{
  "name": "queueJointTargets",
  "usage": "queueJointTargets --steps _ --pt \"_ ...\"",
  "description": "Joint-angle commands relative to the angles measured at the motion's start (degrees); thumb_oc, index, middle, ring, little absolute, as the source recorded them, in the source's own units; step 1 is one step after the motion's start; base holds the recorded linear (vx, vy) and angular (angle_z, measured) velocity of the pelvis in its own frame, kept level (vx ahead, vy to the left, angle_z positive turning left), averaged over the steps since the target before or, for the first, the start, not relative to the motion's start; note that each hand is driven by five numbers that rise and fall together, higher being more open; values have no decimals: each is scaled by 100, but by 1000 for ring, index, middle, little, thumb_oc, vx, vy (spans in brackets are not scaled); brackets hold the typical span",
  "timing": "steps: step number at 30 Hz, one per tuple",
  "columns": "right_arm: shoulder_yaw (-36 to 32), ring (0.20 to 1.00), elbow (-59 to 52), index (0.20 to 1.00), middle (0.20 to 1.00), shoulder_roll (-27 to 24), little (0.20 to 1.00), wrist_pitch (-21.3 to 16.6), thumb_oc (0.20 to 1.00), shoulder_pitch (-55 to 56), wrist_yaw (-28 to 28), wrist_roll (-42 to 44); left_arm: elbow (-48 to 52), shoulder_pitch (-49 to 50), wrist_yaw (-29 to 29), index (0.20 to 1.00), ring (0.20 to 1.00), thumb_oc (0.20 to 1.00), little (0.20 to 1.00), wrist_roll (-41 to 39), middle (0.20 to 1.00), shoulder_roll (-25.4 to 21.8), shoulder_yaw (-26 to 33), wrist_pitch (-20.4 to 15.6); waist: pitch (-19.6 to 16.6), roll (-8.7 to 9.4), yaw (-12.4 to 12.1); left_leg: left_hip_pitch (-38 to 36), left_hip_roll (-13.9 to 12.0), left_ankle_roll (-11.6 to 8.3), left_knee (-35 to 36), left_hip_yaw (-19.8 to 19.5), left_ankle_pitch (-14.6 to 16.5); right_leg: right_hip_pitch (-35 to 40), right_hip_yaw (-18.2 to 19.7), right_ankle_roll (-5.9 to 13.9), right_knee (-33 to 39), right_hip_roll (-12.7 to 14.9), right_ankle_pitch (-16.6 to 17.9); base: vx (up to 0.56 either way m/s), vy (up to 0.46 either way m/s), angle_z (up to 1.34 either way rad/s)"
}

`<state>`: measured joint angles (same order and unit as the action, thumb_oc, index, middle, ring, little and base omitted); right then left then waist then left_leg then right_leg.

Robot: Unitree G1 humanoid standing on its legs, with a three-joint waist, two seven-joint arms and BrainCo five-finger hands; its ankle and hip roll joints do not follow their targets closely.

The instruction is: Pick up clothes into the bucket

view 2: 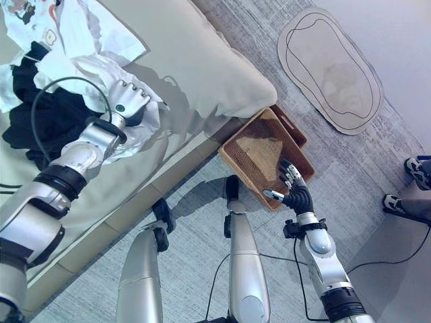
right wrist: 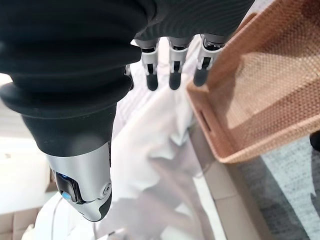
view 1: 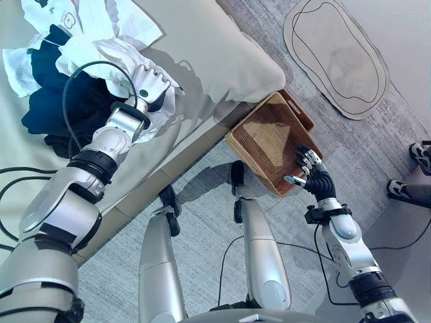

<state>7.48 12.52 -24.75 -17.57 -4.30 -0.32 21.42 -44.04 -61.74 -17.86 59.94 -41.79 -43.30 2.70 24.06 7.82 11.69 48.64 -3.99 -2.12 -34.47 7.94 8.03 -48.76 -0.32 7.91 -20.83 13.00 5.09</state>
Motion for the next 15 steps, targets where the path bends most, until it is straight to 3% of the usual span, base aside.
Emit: queueJointTargets --steps 1,9,15 --pt "-106 1000 -106 1000 1000 -250 1000 -151 1000 257 1 79 144 259 -67 200 200 200 200 -25 200 -191 466 -36 -461 -217 -1 15 42 49 365 -467 -151 278 5 240 116 143 -70 0 0 0" --pt "-73 1000 26 1000 1000 -187 1000 -147 1000 328 -27 2 578 573 -189 200 200 200 200 -65 200 -129 736 -118 -588 -285 -103 -493 89 48 585 -480 -157 748 -39 251 166 184 -132 24 -7 0" --pt "-142 1000 194 1000 1000 -95 1000 -103 1000 430 -80 -102 1589 1263 -308 200 200 200 200 -292 200 -156 1492 -284 -773 -348 -285 -1240 183 45 985 -549 -244 1528 -168 270 473 284 -116 78 -26 1"
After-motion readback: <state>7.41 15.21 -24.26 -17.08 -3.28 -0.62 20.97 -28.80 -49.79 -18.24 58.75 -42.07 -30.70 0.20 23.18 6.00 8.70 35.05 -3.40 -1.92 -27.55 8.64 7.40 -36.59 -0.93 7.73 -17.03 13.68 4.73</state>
